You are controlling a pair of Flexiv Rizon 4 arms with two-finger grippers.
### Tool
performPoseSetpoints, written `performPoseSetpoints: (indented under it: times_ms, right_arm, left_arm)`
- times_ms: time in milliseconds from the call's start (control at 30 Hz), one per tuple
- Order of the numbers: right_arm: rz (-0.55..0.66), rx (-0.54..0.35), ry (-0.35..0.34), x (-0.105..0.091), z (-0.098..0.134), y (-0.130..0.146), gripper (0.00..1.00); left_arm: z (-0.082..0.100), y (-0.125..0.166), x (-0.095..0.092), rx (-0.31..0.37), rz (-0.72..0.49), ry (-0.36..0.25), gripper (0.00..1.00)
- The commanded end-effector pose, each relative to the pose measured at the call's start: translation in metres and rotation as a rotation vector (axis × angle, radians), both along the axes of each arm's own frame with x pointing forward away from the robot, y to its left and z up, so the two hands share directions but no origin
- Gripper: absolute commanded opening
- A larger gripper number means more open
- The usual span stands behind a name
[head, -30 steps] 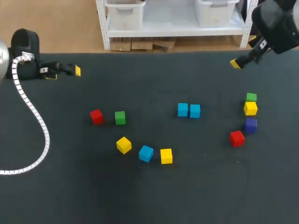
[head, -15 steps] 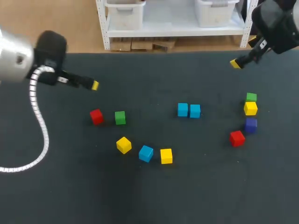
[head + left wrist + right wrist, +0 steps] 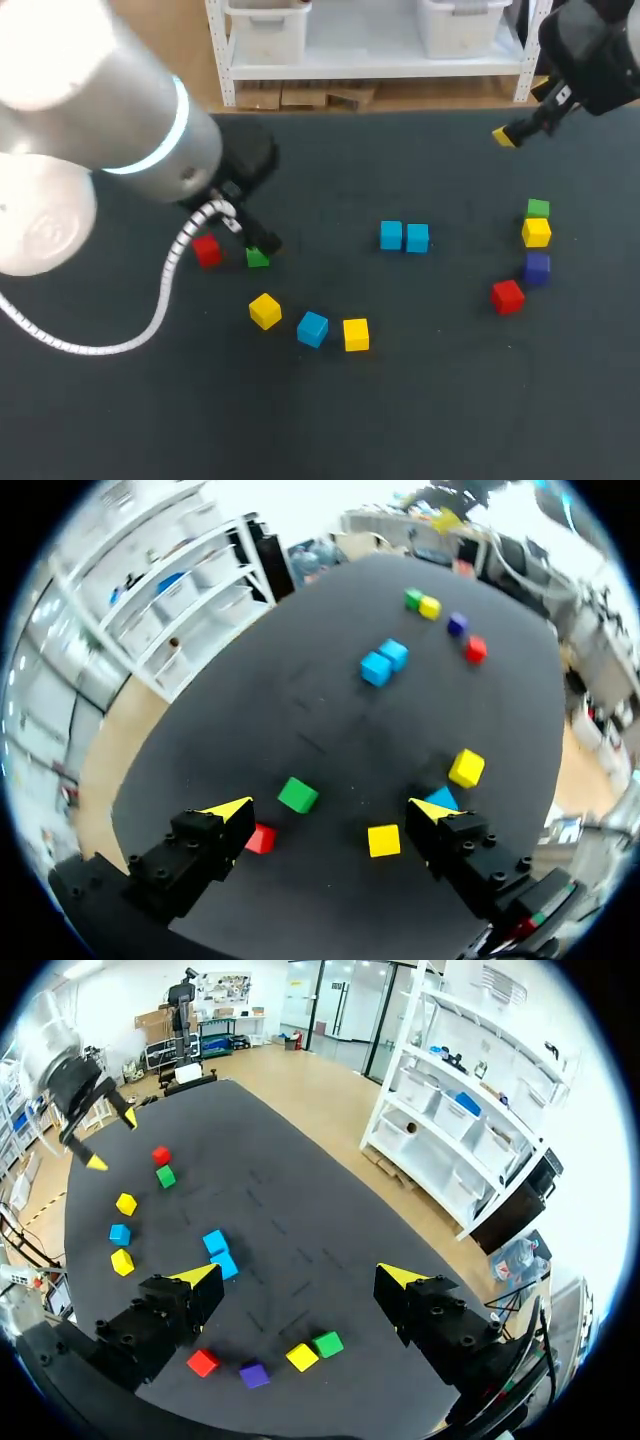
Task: Place the blue cubes, place green cubes on the blue cubes, place the yellow cubes on the green cubes, then place the red cubes on the yellow cubes, and place purple cube on the red cubes.
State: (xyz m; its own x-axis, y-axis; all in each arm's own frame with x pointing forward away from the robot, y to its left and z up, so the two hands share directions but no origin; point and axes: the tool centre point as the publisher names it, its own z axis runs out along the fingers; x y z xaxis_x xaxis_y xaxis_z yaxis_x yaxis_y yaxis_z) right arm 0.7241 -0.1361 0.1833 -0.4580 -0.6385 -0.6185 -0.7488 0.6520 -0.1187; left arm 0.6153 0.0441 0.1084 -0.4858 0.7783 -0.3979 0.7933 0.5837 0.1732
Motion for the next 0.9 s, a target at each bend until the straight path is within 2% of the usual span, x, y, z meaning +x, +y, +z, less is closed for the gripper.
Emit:
performPoseSetpoints:
  times_ms: [33,167,233,300,367,467,567,633,900]
  right_arm:
    - [-0.007,-0.003,-0.006,-0.002,0.000,0.001,1.00]
    - [-0.007,-0.003,-0.006,-0.002,0.000,0.001,1.00]
    - [-0.007,-0.003,-0.006,-0.002,0.000,0.001,1.00]
    - [-0.007,-0.003,-0.006,-0.002,0.000,0.001,1.00]
    - [-0.007,-0.003,-0.006,-0.002,0.000,0.001,1.00]
    - [-0.007,-0.003,-0.006,-0.002,0.000,0.001,1.00]
    - [-0.007,-0.003,-0.006,-0.002,0.000,0.001,1.00]
    - [-0.007,-0.003,-0.006,-0.002,0.000,0.001,1.00]
    - [-0.007,-0.003,-0.006,-0.002,0.000,0.001,1.00]
  left_arm:
    - [-0.003,-0.004,-0.008,0.165,-0.343,-0.010,1.00]
    - [-0.006,-0.002,-0.013,0.203,-0.415,-0.013,1.00]
    - [-0.009,-0.003,-0.015,0.276,-0.385,-0.003,1.00]
    - [-0.015,-0.005,-0.020,0.350,-0.402,-0.041,1.00]
    - [-0.019,-0.008,-0.027,0.337,-0.429,-0.042,1.00]
    - [-0.027,-0.012,-0.038,0.351,-0.501,-0.093,1.00]
    - [-0.038,-0.017,-0.040,0.376,-0.538,-0.088,1.00]
    - [-0.043,-0.022,-0.040,0.367,-0.559,-0.064,1.00]
    - [-0.057,-0.042,-0.050,0.352,-0.696,-0.040,1.00]
